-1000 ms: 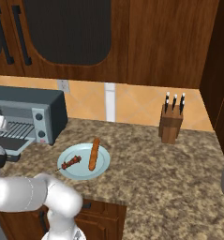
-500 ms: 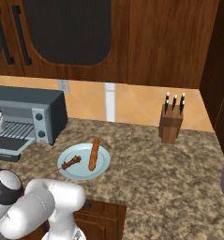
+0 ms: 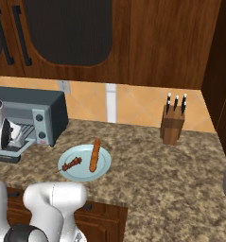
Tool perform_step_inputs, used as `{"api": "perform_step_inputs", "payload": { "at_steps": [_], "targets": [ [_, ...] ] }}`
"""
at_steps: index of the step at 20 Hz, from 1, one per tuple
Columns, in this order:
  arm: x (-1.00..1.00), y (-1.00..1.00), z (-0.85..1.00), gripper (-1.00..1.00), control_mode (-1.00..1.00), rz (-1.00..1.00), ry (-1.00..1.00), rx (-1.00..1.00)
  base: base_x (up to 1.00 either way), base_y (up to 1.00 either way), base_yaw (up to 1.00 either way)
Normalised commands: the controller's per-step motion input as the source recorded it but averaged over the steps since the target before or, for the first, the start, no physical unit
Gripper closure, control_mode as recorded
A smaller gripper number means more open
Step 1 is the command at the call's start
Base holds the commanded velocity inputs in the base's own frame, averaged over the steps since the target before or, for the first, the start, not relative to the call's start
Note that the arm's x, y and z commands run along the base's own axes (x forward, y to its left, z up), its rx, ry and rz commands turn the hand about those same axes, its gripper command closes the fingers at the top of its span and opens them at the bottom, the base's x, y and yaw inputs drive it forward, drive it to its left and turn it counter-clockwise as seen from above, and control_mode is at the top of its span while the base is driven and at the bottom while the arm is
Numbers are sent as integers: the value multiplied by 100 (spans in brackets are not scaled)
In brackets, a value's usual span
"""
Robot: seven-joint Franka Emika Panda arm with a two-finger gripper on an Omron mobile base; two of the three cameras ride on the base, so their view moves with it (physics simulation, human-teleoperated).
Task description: Pick up the kebab skewer and baguette bread, and place them inside the toaster oven. Close the toaster oven door and start by setting the timer.
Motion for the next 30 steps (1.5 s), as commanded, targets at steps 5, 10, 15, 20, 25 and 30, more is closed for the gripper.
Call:
{"api": "perform_step_inputs", "payload": {
  "at_steps": [5,10,15,20,25,30],
  "targets": [
    [-18,-100,-20,-100,-100,-34,3,1,0,0,0],
    [1,-100,-27,-100,-100,-41,1,2,0,0,0],
    [22,-100,-23,-100,-100,-29,7,0,0,0,0],
    [34,-46,-45,-100,-100,-2,9,0,0,0,0],
    [31,-10,-59,-100,-100,0,1,0,0,0,0],
    [27,-1,-52,-100,-100,0,3,-3,0,0,0]
  ]
}}
